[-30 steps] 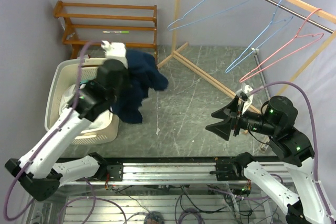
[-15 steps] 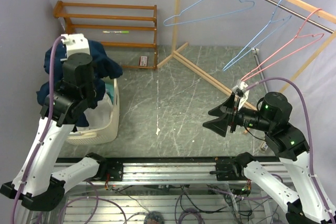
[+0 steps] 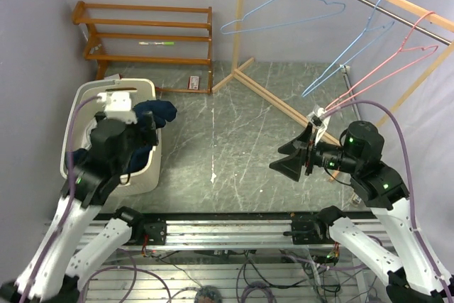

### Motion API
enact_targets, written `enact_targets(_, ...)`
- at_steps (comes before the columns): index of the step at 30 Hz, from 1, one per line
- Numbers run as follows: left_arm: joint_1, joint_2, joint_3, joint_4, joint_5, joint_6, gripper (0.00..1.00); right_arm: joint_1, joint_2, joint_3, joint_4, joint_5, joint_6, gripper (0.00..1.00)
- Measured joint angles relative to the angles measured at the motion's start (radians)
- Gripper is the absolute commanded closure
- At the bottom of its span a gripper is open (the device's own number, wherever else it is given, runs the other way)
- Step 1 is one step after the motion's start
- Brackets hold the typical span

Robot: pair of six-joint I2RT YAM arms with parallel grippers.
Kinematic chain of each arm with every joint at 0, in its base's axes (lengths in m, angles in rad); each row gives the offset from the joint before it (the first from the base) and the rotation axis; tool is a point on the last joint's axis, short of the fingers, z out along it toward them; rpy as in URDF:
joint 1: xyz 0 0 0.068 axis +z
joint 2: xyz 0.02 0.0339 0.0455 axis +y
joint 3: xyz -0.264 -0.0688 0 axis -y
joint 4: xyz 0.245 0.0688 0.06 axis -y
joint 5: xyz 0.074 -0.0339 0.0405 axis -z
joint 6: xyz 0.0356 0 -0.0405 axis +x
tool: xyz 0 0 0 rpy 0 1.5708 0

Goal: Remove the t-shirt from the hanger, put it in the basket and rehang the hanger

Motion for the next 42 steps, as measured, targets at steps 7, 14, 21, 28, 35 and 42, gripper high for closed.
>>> enact_targets(7,0.0,-0.32,-0.155,0.214,0.289,-0.057,0.64,0.0,0.091,-0.092,0.026,0.208,0.077,0.26)
enact_targets(14,0.0,-0.287,-0.237,0.193,0.445,-0.087,0.17,0.0,0.253,-0.15,0.053,0.436,0.177,0.19)
enact_targets(21,0.0,-0.267,-0.237,0.191,0.504,-0.1,0.02,0.0,0.192,-0.294,0.2,0.558,0.237,0.19)
enact_targets(28,0.0,-0.251,-0.237,0.18,0.51,-0.102,0.03,0.0,0.142,-0.347,0.278,0.58,0.254,0.19)
enact_targets(35,0.0,-0.294,-0.237,0.18,0.508,-0.107,0.03,0.0,0.092,-0.386,0.327,0.58,0.255,0.19)
enact_targets(42,-0.003,-0.287,-0.237,0.18,0.508,-0.108,0.04,0.0,0.082,-0.472,0.346,0.579,0.259,0.21)
